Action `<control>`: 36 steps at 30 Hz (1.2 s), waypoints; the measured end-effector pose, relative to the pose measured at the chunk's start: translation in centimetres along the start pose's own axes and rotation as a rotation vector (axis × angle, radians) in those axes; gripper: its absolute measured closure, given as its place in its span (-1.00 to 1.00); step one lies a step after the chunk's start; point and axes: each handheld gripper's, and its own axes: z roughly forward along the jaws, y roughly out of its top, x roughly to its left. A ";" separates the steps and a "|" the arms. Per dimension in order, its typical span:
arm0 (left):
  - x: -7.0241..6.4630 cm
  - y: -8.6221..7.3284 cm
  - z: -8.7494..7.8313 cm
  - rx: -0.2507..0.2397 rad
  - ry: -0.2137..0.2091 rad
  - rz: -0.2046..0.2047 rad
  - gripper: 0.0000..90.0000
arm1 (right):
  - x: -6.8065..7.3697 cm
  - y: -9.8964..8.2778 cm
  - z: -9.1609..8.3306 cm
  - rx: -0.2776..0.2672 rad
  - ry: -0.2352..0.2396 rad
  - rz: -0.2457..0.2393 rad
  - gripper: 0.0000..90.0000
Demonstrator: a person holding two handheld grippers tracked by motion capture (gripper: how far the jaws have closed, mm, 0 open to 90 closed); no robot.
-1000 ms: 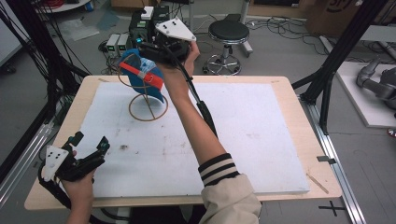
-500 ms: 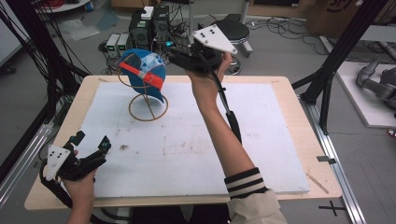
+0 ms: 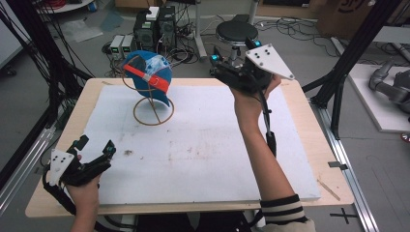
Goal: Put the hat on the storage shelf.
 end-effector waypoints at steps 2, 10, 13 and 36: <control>0.0 0.0 0.0 0.000 0.001 -0.001 -0.74 | -0.8 -0.2 -1.0 0.000 -0.012 -0.005 -0.72; 0.2 0.1 0.0 -0.004 0.008 -0.003 -0.74 | -2.9 -1.0 -4.0 0.021 -0.054 -0.012 -0.72; 0.1 0.1 0.1 -0.004 0.009 -0.004 -0.74 | -3.6 -1.3 -5.1 0.021 -0.065 -0.015 -0.72; -0.1 0.2 0.3 -0.009 0.008 0.011 -0.75 | -8.2 -6.5 -13.6 0.078 -0.176 0.032 -0.73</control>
